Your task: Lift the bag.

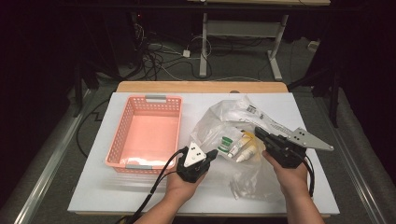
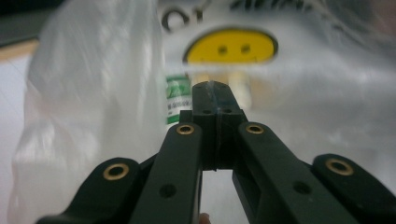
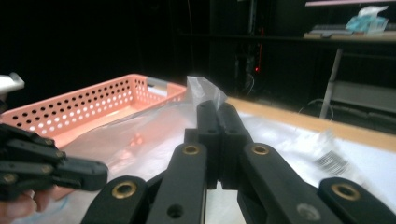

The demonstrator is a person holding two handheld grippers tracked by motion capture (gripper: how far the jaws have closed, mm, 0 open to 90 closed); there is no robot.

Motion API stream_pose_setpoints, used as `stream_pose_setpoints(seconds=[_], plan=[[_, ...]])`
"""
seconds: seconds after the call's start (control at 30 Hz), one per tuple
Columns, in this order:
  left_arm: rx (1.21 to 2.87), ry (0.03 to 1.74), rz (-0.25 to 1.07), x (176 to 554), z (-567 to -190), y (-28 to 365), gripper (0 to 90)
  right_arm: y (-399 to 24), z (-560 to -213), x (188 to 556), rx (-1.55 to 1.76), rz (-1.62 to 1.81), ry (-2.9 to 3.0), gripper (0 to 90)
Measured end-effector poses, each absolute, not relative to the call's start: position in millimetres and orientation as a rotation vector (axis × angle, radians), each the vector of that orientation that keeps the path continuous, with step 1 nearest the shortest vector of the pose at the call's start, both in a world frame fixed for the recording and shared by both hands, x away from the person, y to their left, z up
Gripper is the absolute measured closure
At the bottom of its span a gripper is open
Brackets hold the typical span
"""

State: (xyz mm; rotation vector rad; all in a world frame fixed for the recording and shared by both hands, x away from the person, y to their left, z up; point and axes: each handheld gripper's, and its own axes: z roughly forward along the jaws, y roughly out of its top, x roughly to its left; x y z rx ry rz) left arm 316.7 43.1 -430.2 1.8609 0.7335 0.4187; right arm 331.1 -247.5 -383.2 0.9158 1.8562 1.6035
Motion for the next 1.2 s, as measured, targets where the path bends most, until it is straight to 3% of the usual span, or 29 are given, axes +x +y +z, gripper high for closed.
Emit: stream_pose_setpoints(seconds=[0.6, 0.9, 1.03, 1.2], plan=[[1.633, 0.588, 0.633, 350.9, -310.5, 27.4, 89.0, -247.1, -299.7, 376.4, 0.864, 1.630, 1.602, 90.0], [1.531, 0.537, 0.701, 356.9, -254.9, 25.5, 89.0, -249.9, -254.2, 382.1, 0.820, 1.651, 1.494, 90.0], [1.525, 0.527, 0.715, 358.7, -244.2, 25.1, 89.0, -255.1, -243.3, 383.9, 0.818, 1.651, 1.466, 90.0], [1.568, 0.576, 0.672, 368.6, -262.1, 22.7, 88.5, -263.8, -255.9, 393.5, 0.879, 1.630, 1.472, 90.0]])
